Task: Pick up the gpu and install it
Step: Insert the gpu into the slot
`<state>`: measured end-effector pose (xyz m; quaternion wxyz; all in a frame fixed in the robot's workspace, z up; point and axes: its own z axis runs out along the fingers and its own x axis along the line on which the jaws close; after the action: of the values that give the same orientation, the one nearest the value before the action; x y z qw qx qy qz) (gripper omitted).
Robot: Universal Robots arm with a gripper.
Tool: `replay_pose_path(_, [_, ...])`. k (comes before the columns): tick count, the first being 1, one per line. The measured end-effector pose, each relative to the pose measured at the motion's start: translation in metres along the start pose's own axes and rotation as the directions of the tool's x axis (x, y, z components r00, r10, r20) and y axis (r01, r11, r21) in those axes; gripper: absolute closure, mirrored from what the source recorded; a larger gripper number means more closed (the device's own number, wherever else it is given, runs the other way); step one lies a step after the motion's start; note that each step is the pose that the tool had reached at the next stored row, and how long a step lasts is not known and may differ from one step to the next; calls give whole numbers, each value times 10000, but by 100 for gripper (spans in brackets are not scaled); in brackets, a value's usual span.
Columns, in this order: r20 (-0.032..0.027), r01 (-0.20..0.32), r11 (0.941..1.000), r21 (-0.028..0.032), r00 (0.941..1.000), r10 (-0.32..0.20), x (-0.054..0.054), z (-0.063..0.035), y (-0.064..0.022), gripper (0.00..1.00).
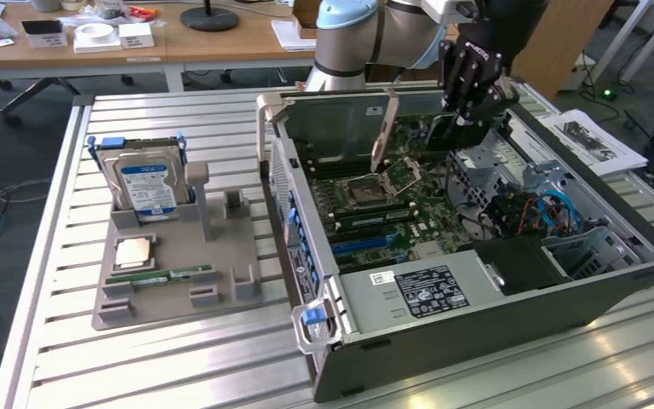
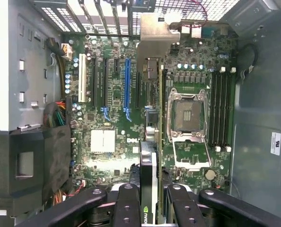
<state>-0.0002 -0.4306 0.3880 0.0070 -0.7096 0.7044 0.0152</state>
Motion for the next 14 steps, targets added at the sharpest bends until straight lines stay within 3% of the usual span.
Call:
replay_pose_path(5, [1,-1,10000,1,10000,1,69,-2,1,73])
replay_pose_path(14, [1,1,10000,3,10000,-1,72,44,0,73])
